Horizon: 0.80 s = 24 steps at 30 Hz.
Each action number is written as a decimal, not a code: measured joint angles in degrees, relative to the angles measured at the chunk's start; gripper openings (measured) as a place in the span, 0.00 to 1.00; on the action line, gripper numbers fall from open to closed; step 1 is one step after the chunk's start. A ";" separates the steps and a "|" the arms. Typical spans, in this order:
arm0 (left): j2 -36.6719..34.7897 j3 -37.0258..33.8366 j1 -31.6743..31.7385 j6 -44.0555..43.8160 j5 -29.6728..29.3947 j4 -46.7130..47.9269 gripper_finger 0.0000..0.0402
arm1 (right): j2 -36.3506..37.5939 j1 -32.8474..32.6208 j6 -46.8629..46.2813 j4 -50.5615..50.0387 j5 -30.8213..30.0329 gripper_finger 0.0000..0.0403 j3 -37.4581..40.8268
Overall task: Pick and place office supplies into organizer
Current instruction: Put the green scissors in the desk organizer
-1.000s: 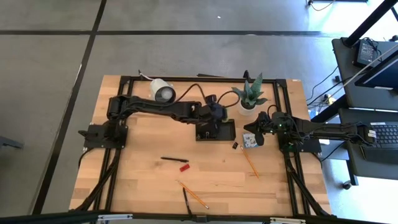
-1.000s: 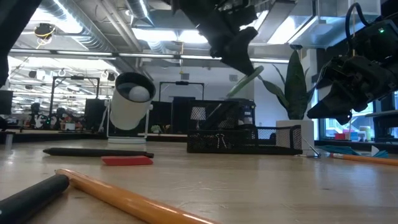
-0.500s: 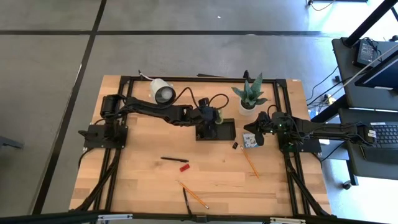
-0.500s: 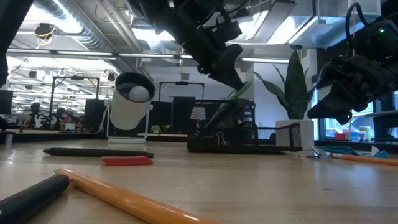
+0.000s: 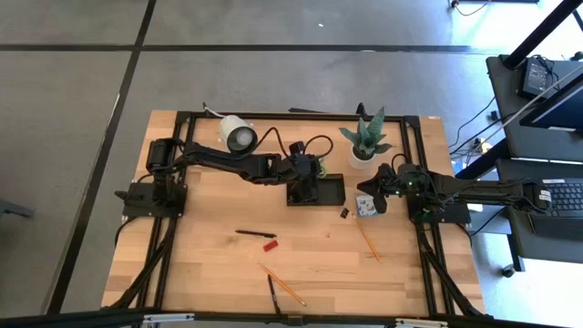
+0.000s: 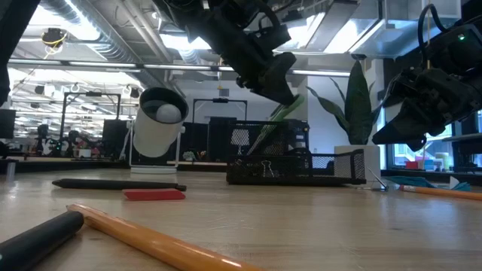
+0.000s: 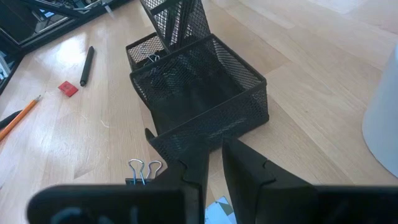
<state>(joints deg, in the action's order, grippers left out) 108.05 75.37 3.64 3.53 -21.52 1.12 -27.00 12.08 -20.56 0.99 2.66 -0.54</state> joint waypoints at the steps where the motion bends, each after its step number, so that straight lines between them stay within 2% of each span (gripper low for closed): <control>1: 0.00 0.02 0.02 0.42 -0.02 -0.10 0.20 | 0.00 0.00 -0.04 0.00 0.02 0.13 0.00; 15: 0.00 0.02 0.02 -0.70 -1.57 5.73 0.30 | 0.00 0.00 0.00 0.00 -0.02 0.13 0.00; 24: -1.91 0.07 -2.64 -0.85 -1.46 6.60 0.31 | 0.00 0.02 -0.24 -0.08 -1.53 0.13 0.00</control>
<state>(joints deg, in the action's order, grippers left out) 106.14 75.44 1.00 2.68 -22.97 7.72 -27.00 12.10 -20.80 0.91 1.13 -0.54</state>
